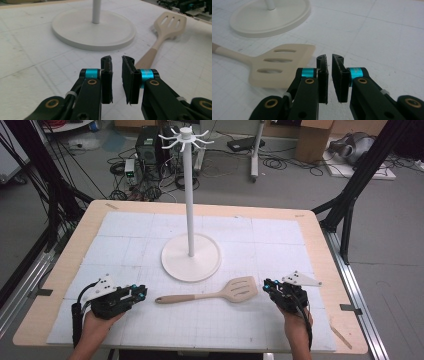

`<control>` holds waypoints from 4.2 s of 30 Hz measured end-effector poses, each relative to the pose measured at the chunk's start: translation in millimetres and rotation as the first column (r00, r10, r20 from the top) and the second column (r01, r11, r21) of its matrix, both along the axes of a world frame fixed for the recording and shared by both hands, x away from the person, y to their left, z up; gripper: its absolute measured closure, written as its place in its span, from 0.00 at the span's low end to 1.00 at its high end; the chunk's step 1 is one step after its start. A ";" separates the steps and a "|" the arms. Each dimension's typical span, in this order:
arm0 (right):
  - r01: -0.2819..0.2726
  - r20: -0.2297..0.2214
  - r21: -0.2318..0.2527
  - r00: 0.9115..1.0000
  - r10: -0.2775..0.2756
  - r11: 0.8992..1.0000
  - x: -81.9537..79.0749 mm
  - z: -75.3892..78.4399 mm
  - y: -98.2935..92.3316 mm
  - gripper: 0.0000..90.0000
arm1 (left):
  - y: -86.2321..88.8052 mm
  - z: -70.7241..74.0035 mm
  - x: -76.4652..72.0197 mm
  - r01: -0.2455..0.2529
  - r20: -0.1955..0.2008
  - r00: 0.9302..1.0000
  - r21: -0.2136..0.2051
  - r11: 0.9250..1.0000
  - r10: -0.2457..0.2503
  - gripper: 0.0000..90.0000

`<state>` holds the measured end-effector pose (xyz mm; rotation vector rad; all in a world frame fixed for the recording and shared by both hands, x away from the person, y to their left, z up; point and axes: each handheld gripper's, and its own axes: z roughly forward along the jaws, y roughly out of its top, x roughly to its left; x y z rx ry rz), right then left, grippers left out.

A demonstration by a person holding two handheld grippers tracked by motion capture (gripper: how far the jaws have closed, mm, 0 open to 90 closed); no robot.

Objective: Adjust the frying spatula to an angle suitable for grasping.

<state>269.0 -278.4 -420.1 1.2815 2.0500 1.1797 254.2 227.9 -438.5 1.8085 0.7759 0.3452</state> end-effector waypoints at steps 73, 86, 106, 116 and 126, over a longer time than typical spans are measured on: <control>-0.154 0.080 0.001 0.985 0.153 0.988 -34.7 16.3 19.2 0.84 | -26.8 2.0 39.4 -0.199 -0.056 0.977 0.136 0.971 0.208 0.85; -0.050 0.084 -0.001 0.995 0.050 0.999 -36.8 15.3 -3.0 0.96 | -43.6 -11.3 44.4 -0.149 -0.122 0.976 0.244 0.958 0.183 0.98; -0.013 0.087 0.010 0.996 0.012 1.000 -36.7 15.1 -12.4 0.96 | -85.3 -3.9 44.9 -0.109 -0.119 0.983 0.222 0.969 0.138 0.99; -0.006 0.087 0.013 0.996 0.004 1.000 -37.4 14.3 -13.3 0.92 | -89.1 -8.9 47.2 -0.098 -0.151 0.980 0.198 0.975 0.129 0.95; 0.054 0.098 0.037 0.994 -0.057 0.998 -40.2 14.9 -24.2 0.47 | -45.5 8.2 39.0 -0.105 -0.078 0.991 0.028 0.994 0.107 0.68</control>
